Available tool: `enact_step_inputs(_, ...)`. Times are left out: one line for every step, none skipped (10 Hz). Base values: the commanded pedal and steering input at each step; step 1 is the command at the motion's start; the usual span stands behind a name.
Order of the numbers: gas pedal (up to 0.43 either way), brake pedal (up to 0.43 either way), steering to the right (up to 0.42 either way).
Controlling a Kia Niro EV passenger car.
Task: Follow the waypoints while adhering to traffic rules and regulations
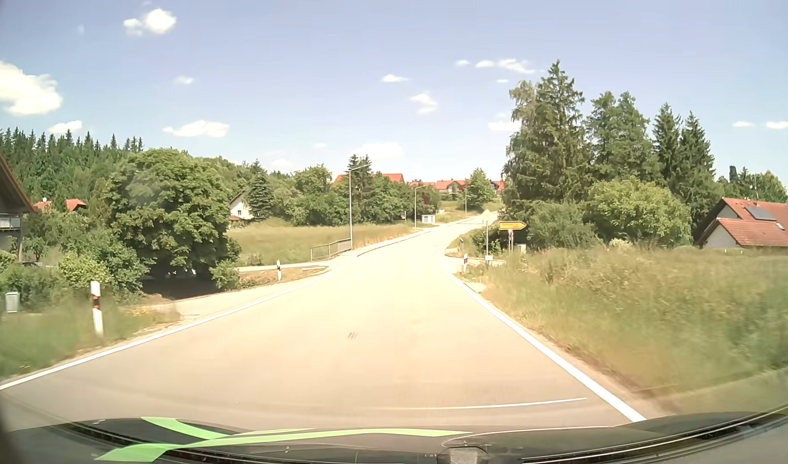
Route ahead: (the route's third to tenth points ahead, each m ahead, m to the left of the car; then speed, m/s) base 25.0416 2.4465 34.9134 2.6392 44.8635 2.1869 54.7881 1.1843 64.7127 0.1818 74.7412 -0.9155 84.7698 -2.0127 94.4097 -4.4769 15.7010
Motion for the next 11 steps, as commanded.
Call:
enact_step_inputs(0.000,0.000,-0.008)
enact_step_inputs(0.000,0.000,-0.008)
enact_step_inputs(0.000,0.000,-0.008)
enact_step_inputs(0.000,0.000,-0.008)
enact_step_inputs(0.000,0.000,-0.008)
enact_step_inputs(0.000,0.000,-0.008)
enact_step_inputs(0.000,0.000,-0.007)
enact_step_inputs(0.028,0.000,-0.007)
enact_step_inputs(0.047,0.000,-0.007)
enact_step_inputs(0.059,0.000,-0.006)
enact_step_inputs(0.079,0.000,-0.005)
